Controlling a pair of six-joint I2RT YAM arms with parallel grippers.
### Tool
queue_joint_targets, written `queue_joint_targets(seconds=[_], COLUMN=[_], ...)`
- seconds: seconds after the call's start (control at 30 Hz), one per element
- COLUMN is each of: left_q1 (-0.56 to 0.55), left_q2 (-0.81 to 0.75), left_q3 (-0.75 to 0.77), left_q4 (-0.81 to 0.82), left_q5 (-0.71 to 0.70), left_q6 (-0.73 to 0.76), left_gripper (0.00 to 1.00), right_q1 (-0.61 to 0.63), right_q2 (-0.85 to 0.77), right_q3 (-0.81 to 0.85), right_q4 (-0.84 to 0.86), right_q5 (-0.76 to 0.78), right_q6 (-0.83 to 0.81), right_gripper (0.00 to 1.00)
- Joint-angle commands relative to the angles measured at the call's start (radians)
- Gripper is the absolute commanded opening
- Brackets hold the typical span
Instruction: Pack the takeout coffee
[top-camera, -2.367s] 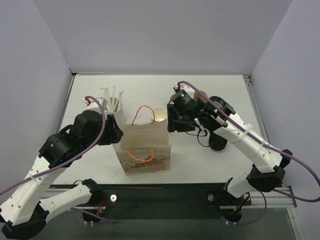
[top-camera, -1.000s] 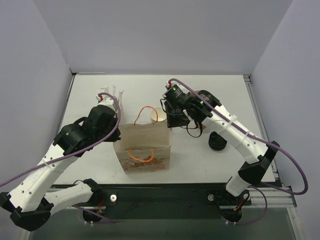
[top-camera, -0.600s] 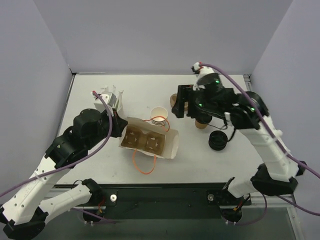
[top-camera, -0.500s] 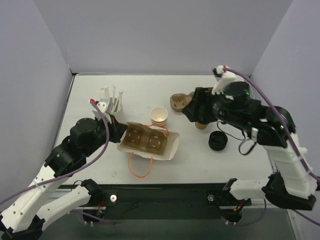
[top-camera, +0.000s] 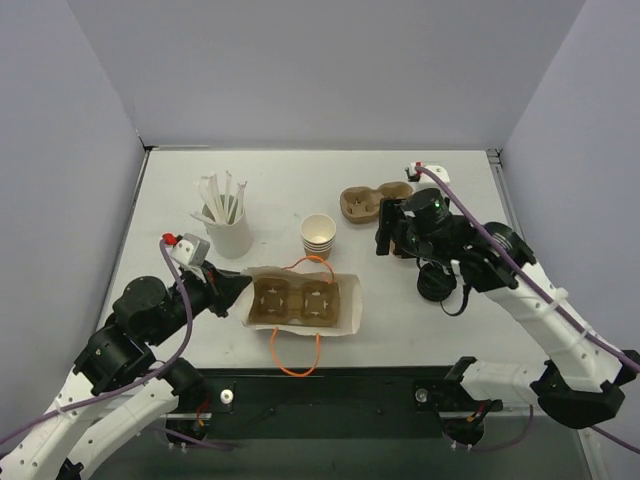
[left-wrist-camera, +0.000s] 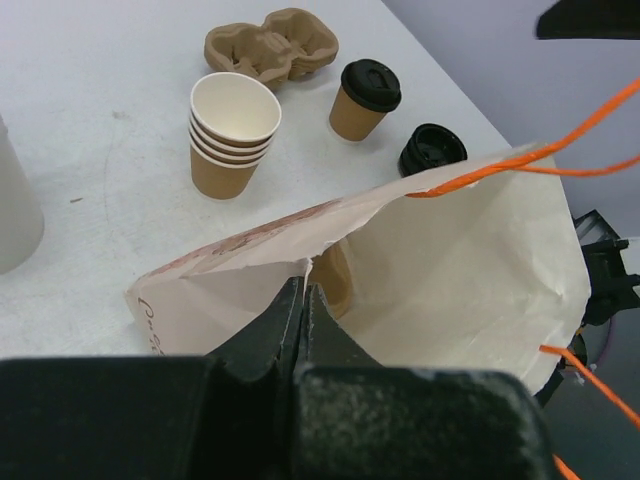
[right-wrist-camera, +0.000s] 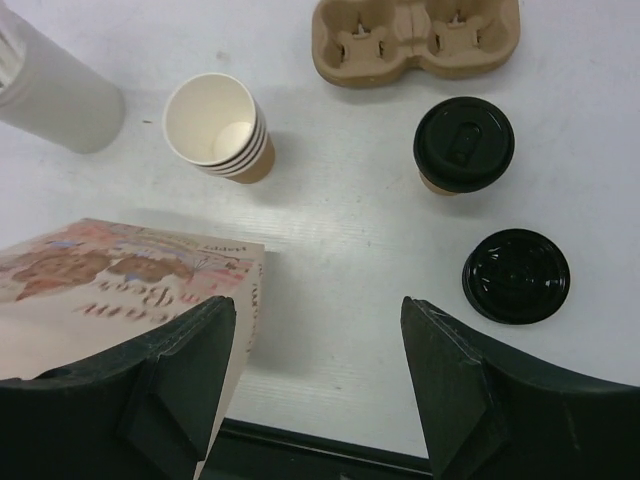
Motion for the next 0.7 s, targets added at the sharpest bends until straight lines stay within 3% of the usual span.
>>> queue_joint_targets(seconds=[0.0, 0.1, 0.33, 0.5, 0.67], left_q1=[0.003, 0.003, 0.003, 0.003, 0.003], left_q2=[-0.044, -0.012, -0.005, 0.049, 0.089], left_q3=[-0.031, -0.029, -0.109, -0.109, -0.058], left_q4=[0.1, 0.163, 0.35, 0.378, 0.332], left_q5=[0.078, 0.104, 0.131, 0.114, 0.085], left_q6=[0.091, 0.169, 0.292, 0.333, 0.336], left_gripper=[0.0, 0.0, 0.0, 0.0, 0.0], right_q1=[-0.039, -0.053, -0.126, -0.336, -0.47], right_q2=[0.05, 0.085, 0.097, 0.174, 0.234], right_q3=[-0.001, 0.046, 0.039, 0.022, -0.023], right_q4=[0.065, 0.079, 0.114, 0.12, 0.115], right_q5=[-0.02, -0.097, 0.032, -0.165, -0.333], right_q6=[-0.015, -0.038, -0.102, -0.135, -0.179], right_gripper=[0.68, 0.67, 0.68, 0.69, 0.8])
